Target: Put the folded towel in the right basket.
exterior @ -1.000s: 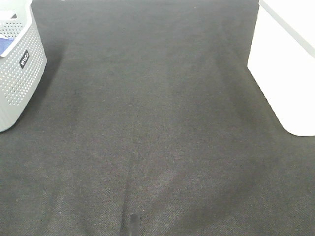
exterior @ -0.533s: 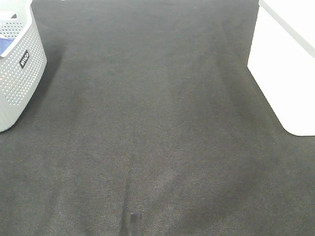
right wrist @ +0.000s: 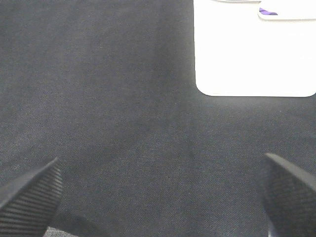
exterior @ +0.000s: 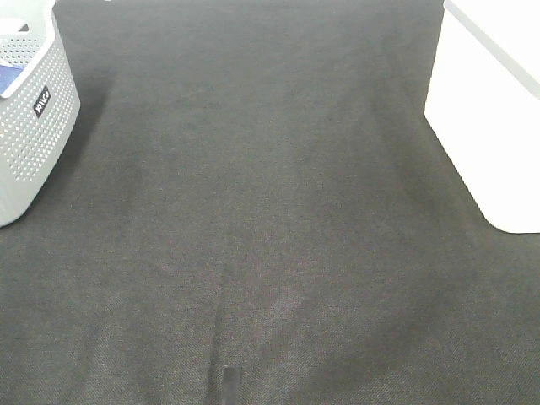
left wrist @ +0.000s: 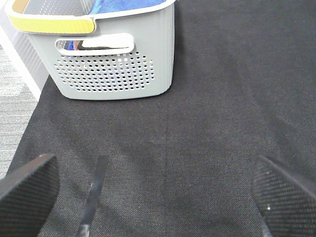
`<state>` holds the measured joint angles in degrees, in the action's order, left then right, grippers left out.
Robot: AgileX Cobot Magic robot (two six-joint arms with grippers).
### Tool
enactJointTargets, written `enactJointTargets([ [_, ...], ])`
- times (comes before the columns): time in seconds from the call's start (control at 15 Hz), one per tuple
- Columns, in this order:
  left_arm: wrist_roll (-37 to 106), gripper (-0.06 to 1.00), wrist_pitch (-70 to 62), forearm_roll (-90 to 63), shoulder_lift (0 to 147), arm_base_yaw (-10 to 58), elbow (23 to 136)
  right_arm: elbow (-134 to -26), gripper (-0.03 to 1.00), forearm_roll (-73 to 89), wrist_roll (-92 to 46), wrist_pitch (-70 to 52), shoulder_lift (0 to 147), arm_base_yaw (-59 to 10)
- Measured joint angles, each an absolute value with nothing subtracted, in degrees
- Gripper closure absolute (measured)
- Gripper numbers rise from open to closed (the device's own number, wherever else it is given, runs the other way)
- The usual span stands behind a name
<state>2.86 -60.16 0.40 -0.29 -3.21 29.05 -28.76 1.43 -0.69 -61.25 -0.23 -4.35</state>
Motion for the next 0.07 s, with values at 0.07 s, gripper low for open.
enactJointTargets([
  [0.07,2.9,-0.05,-60.2,0.4,-0.3,-3.2,29.0,-28.8,-0.02,1.4,-0.7,-61.2,-0.2,-4.4],
])
